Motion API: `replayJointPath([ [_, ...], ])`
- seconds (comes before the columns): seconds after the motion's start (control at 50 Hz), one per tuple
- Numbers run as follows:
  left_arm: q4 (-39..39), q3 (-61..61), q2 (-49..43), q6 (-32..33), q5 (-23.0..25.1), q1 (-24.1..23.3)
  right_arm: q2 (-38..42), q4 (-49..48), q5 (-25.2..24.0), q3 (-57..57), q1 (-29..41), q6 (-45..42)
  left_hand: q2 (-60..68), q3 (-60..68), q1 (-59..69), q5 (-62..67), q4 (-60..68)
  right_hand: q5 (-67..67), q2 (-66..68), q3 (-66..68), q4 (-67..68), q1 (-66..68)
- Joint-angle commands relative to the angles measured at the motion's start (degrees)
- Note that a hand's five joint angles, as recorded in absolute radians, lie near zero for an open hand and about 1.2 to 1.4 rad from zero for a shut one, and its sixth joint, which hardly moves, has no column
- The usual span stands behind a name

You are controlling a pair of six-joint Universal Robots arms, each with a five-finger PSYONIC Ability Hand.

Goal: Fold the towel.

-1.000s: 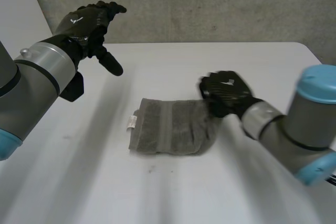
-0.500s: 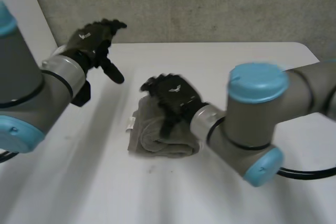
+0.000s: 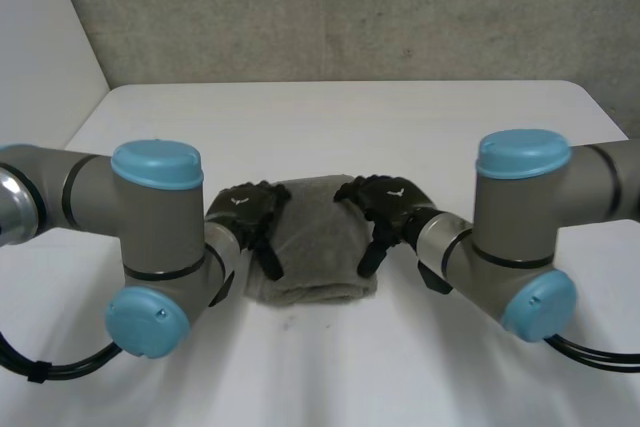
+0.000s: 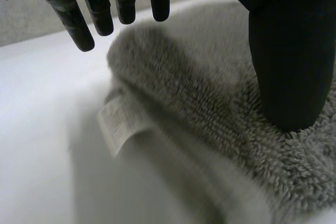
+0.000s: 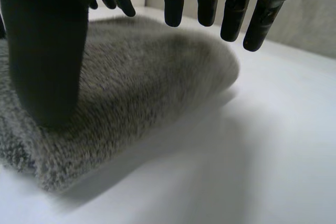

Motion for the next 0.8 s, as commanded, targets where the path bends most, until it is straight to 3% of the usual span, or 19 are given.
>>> replayJointPath([
  [0.02, 0.01, -2.2, -0.7, 10.34, -1.88, 1.0, 6.03, 4.31, 0.44, -6.41, 1.53, -3.47, 1.04, 0.98, 0.27, -1.18, 0.91, -3.94, -3.79, -2.4, -3.41, -2.67],
  [0.1, 0.01, -2.11, 0.18, 10.52, -1.97, 0.56, 4.98, 4.49, 0.44, -6.94, 1.53, -4.8, 0.87, 0.82, 0.1, -1.35, 0.75, -3.94, -3.79, -2.4, -3.41, -2.67],
  [0.2, 0.01, -0.79, 3.7, 10.35, -1.88, -0.14, -2.58, 4.31, 0.7, -7.29, 0.48, -4.62, 0.7, 0.65, -0.07, -1.52, 0.58, -3.94, -3.79, -2.4, -3.41, -2.67],
  [0.26, 0.01, 1.58, 9.23, 10.52, -1.97, 0.04, -9.35, 4.05, 2.37, -7.21, -2.6, -4.45, 1.21, 1.15, 0.44, -1.02, 1.08, -3.94, -3.79, -2.4, -3.41, -2.67],
  [0.3, -0.08, 3.07, 12.4, 10.61, -1.97, 0.56, -15.47, 3.96, 6.3, -7.12, -5.84, -4.62, 1.88, 1.82, 1.11, -0.34, 1.76, -3.94, -3.79, -2.4, -3.41, -2.67],
  [0.32, -0.34, 5.25, 15.27, 10.61, -1.79, 1.35, -15.5, 3.96, 6.33, -7.12, -5.85, -4.62, 3.71, 3.66, 2.94, 1.49, 3.59, -3.94, -3.79, -2.4, -3.41, -2.67],
  [0.36, -1.48, 7.73, 18.11, 10.61, -1.79, 2.76, -19.7, 3.96, 11.92, -7.64, -7.86, -5.06, 6.42, 6.37, 5.65, 4.2, 6.3, -3.94, -3.79, -2.4, -3.41, -2.67],
  [0.4, -8.3, 12.1, 21.26, 10.0, -1.79, 7.83, -21.11, 4.48, 14.56, -7.99, -9.09, -5.15, 5.42, 5.37, 4.65, 3.2, 5.3, -3.94, -3.79, -2.4, -3.41, -2.67],
  [0.42, -8.34, 12.13, 21.28, 10.0, -1.79, 7.86, -21.12, 4.49, 14.59, -8.0, -9.1, -5.15, 5.41, 5.36, 4.64, 3.19, 5.29, -3.94, -3.79, -2.4, -3.41, -2.67],
  [0.46, -16.73, 15.63, 21.89, 6.24, -0.66, 11.97, -22.44, 6.5, 17.57, -8.0, -12.51, -5.41, 0.49, 0.43, -0.28, -1.73, 0.36, -3.94, -3.79, -2.4, -3.41, -2.67],
  [0.52, -19.76, 16.52, 22.15, 3.67, 1.2, 13.22, -22.88, 8.61, 16.18, -7.73, -14.55, -5.5, 0.49, 0.43, -0.28, -1.73, 0.36, -3.94, -3.79, -2.4, -3.41, -2.67],
  [0.62, -20.56, 13.11, 25.66, -3.7, 12.78, 14.27, -22.8, 9.5, 13.11, -7.74, -15.43, -5.06, 0.49, 0.43, -0.28, -1.73, 0.36, -3.94, -3.79, -2.4, -3.41, -2.67],
  [0.8, -13.79, 8.17, 29.98, -4.51, 13.94, 14.45, -23.06, 9.41, 11.07, -6.94, -14.82, -4.97, 0.49, 0.43, -0.28, -1.73, 0.36, -3.94, -3.79, -2.4, -3.41, -2.67],
])
